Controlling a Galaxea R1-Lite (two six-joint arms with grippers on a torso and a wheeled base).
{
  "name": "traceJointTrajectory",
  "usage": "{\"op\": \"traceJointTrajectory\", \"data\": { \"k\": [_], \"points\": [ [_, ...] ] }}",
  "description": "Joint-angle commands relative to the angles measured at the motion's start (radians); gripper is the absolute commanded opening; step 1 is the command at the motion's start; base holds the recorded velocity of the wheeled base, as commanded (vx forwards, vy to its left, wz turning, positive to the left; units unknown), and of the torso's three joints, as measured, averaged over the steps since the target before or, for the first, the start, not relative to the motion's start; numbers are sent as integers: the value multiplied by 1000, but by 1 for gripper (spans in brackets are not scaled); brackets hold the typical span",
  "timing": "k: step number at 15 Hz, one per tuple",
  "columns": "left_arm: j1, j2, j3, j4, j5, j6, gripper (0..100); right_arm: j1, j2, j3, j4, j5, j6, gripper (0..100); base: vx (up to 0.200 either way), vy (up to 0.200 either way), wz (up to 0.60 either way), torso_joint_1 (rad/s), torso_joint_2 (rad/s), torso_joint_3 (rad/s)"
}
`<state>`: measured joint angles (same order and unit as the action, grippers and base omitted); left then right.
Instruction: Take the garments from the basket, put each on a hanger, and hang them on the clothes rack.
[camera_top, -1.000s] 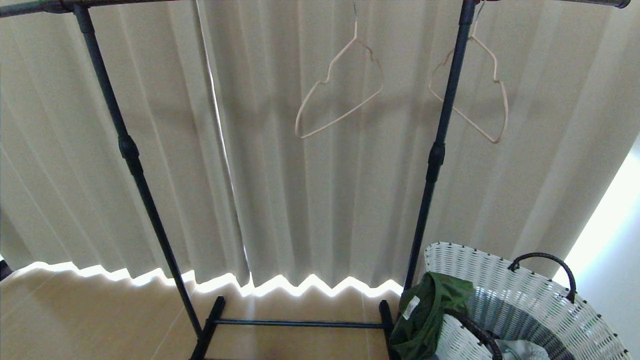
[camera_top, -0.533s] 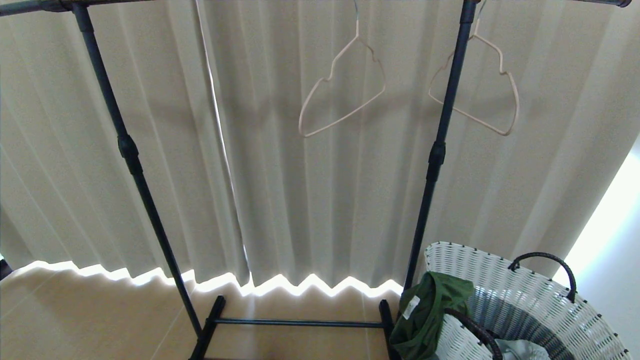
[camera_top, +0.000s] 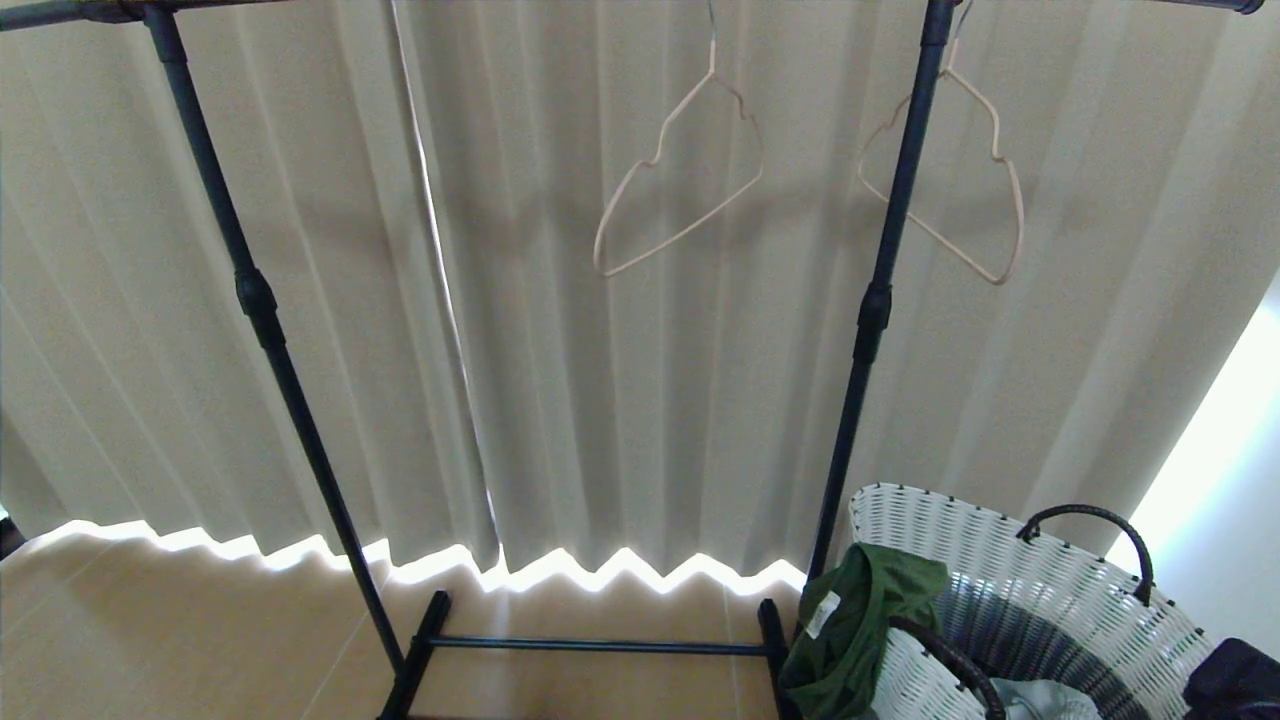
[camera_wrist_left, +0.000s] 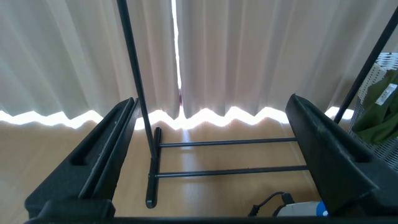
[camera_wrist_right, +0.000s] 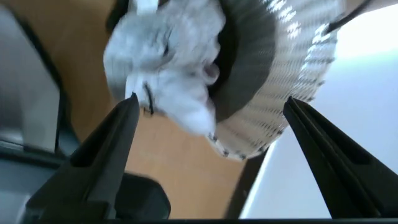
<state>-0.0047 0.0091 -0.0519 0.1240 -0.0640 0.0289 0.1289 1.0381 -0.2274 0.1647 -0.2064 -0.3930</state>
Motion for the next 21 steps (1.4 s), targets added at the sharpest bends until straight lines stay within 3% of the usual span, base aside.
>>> {"op": "traceJointTrajectory", "data": {
  "k": [1, 2, 3, 5, 15, 16, 21],
  "points": [
    [0, 2, 0, 0, 0, 0, 100, 1, 197, -10, -27, -5, -7, 100, 0, 0, 0, 0, 0, 0],
    [0, 2, 0, 0, 0, 0, 100, 0, 206, -10, -34, -5, -7, 100, 0, 0, 0, 0, 0, 0],
    [0, 2, 0, 0, 0, 0, 100, 1, 316, -10, -157, -5, -7, 100, 0, 0, 0, 0, 0, 0],
    [0, 2, 0, 0, 0, 0, 100, 0, 413, -10, -257, -10, -7, 100, 0, 0, 0, 0, 0, 0],
    [0, 2, 0, 0, 0, 0, 100, -54, 617, -33, -425, -34, -7, 100, 0, 0, 0, 0, 0, 0],
    [0, 2, 0, 0, 0, 0, 100, -54, 617, -33, -425, -36, -7, 0, 0, 0, 0, 0, 0, 0],
    [0, 2, 0, 0, -3, -1, 100, -54, 591, -32, -456, -36, -7, 0, 0, 0, 0, 0, 0, 0]
  ]
}}
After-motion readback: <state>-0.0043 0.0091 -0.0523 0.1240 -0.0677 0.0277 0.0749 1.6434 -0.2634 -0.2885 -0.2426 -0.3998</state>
